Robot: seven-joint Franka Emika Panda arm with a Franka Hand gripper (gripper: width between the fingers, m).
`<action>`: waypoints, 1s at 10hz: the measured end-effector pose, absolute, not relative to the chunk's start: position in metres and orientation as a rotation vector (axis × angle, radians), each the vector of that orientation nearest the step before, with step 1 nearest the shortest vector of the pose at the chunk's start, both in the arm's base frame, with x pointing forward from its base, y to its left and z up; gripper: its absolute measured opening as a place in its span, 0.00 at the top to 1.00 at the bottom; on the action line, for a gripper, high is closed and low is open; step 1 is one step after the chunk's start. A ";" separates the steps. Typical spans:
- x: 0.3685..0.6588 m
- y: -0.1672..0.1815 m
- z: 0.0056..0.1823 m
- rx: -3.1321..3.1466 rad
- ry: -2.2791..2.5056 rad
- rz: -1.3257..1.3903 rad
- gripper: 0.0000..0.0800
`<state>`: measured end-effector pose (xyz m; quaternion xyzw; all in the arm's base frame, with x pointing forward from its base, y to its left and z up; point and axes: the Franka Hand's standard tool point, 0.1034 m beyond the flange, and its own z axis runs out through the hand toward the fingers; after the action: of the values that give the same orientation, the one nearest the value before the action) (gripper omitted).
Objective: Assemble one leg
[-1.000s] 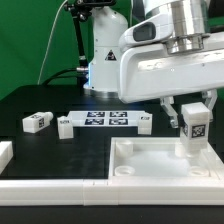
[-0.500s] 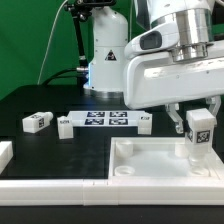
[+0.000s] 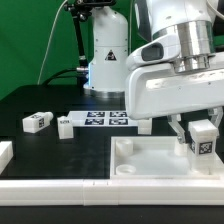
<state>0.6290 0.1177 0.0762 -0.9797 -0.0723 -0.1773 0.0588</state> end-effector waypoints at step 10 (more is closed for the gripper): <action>0.626 0.118 0.073 -2.945 -0.218 -0.747 0.64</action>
Offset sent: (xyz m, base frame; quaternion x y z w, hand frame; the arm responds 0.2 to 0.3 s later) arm -0.0133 0.0028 -0.0199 -0.0075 0.0240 0.0030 0.9997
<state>0.6265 0.1182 0.0729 -0.9657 -0.0715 -0.2451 0.0478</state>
